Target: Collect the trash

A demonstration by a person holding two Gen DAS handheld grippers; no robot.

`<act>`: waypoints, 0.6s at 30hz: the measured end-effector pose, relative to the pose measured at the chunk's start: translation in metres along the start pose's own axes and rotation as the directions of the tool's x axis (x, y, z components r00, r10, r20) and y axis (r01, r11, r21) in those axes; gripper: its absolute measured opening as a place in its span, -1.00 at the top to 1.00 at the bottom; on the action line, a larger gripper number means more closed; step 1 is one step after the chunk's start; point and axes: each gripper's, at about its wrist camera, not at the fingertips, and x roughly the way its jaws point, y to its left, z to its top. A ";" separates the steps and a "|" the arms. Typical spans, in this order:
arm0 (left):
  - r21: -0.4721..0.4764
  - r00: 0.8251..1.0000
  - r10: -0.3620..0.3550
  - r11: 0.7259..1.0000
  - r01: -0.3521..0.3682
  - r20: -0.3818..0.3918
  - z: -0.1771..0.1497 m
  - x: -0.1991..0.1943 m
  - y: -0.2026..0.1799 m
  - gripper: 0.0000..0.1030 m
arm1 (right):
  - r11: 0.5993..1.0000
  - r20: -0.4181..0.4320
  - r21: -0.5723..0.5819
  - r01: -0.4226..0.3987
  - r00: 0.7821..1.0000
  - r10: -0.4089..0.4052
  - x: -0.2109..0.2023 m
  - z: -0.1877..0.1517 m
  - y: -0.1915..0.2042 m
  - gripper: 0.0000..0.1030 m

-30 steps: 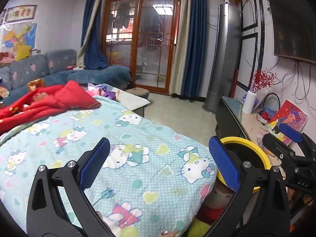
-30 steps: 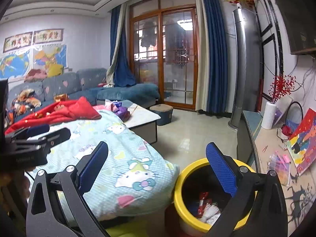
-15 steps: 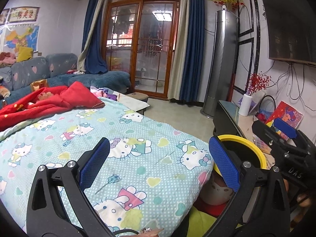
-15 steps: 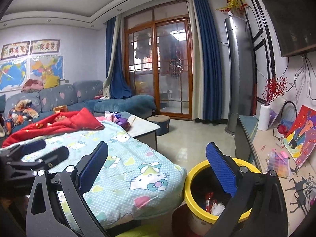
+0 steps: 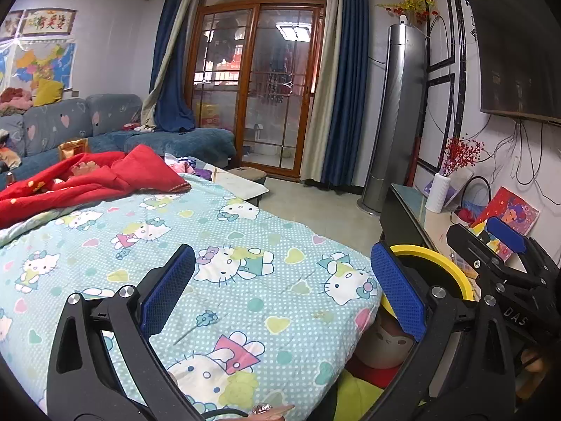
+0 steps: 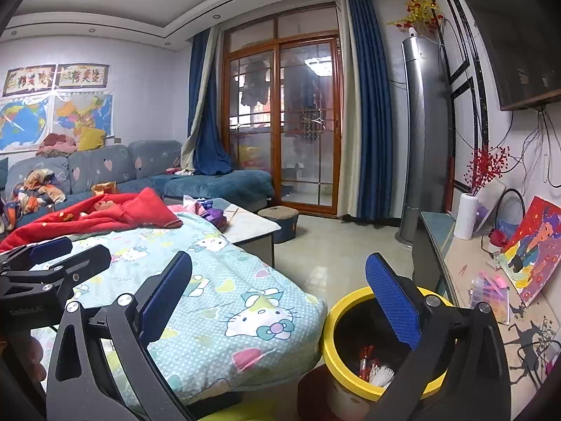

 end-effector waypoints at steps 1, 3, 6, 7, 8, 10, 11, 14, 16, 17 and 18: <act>0.001 1.000 0.001 1.000 -0.001 0.000 0.000 0.000 0.000 -0.79 | 1.000 0.000 0.002 0.002 1.000 -0.002 0.000 0.000 0.000 -0.88; 0.000 1.000 0.000 1.000 0.000 0.001 0.000 0.000 0.000 -0.79 | 1.000 -0.003 0.006 0.003 1.000 -0.003 0.001 0.000 -0.002 -0.88; 0.000 1.000 0.002 1.000 -0.002 -0.001 0.000 0.000 0.000 -0.79 | 1.000 -0.004 0.007 0.003 1.000 -0.003 0.001 0.000 -0.002 -0.88; 0.000 1.000 0.002 1.000 -0.002 -0.001 0.000 0.000 0.000 -0.79 | 1.000 -0.005 0.007 0.002 1.000 -0.002 0.001 0.000 -0.002 -0.88; -0.001 1.000 0.003 1.000 -0.003 -0.001 0.000 0.000 0.001 -0.79 | 1.000 -0.006 0.007 0.001 1.000 -0.001 0.002 0.000 -0.002 -0.88; 0.001 1.000 0.001 1.000 -0.001 0.000 0.000 0.000 0.001 -0.79 | 1.000 -0.008 0.003 0.000 1.000 0.000 0.002 -0.001 -0.001 -0.88; 0.001 1.000 0.002 1.000 -0.002 -0.001 0.000 0.000 0.001 -0.79 | 1.000 -0.008 0.002 -0.001 1.000 0.001 0.002 -0.001 -0.001 -0.88; 0.000 1.000 0.002 1.000 -0.002 0.000 0.000 0.000 0.001 -0.79 | 1.000 -0.008 0.003 0.001 1.000 -0.001 0.002 -0.001 -0.001 -0.88; 0.000 1.000 0.001 1.000 -0.001 -0.001 0.000 0.000 0.001 -0.79 | 1.000 -0.009 0.003 0.000 1.000 0.000 0.002 -0.001 -0.001 -0.88; 0.000 1.000 0.003 1.000 -0.003 -0.001 0.000 0.000 0.001 -0.79 | 1.000 -0.009 0.004 -0.001 1.000 0.001 0.002 -0.001 -0.001 -0.88; 0.000 1.000 0.004 1.000 -0.004 -0.001 0.000 -0.001 0.000 -0.79 | 1.000 -0.009 0.003 -0.001 1.000 0.001 0.002 -0.001 -0.001 -0.88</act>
